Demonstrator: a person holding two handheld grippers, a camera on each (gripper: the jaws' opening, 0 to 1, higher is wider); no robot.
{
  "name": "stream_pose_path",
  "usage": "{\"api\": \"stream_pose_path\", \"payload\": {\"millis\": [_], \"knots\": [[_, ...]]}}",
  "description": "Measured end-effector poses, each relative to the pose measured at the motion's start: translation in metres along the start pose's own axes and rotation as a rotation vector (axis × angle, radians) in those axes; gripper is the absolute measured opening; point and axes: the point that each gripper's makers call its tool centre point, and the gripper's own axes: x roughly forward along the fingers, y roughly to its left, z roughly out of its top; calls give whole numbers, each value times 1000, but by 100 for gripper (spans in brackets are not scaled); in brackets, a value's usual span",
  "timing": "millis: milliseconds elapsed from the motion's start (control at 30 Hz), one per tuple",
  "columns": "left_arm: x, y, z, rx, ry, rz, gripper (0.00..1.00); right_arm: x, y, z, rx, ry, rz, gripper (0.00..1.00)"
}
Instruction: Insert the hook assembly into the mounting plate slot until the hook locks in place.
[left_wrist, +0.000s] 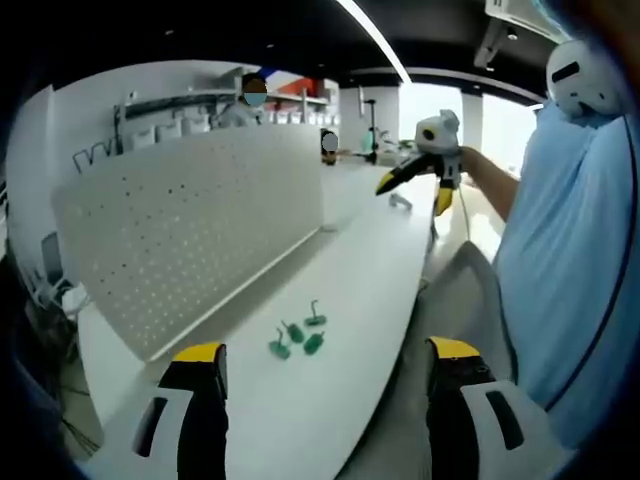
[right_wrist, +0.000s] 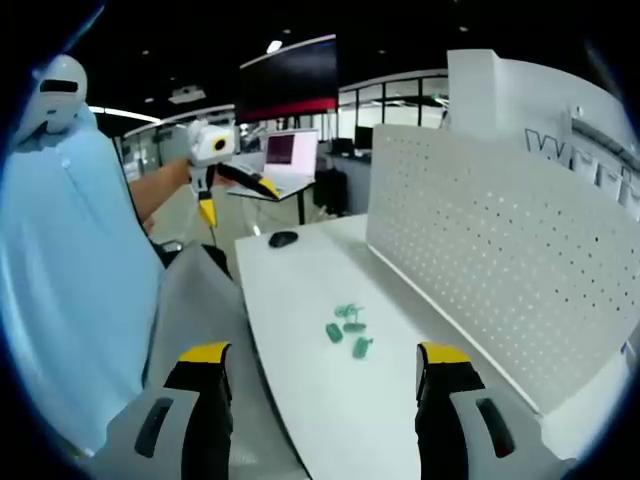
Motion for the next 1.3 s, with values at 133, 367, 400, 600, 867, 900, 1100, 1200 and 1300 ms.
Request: {"api": "stream_pose_path", "payload": {"millis": [133, 367, 400, 600, 867, 900, 1100, 1200, 1300], "knots": [[3, 1, -1, -2, 1, -5, 83, 1, -1, 0, 1, 1, -1, 75], [6, 5, -3, -6, 9, -8, 83, 1, -4, -1, 6, 2, -2, 75], [7, 5, -3, -6, 8, -8, 83, 2, -5, -1, 5, 4, -3, 75], [9, 9, -3, -6, 6, -9, 83, 3, -6, -2, 9, 3, -3, 75], [14, 13, 1, -4, -2, -15, 83, 4, -9, -2, 11, 8, -4, 75], [15, 13, 2, -4, -2, -15, 83, 4, -9, -2, 12, 8, -4, 75], [18, 15, 3, -5, -8, -16, 83, 5, -10, -2, 13, 8, -4, 75], [21, 14, 5, -1, -8, -23, 83, 5, -11, -2, 13, 11, -6, 75], [27, 11, 5, 9, 2, -36, 80, 6, -11, -3, 14, 13, -5, 75]]}}
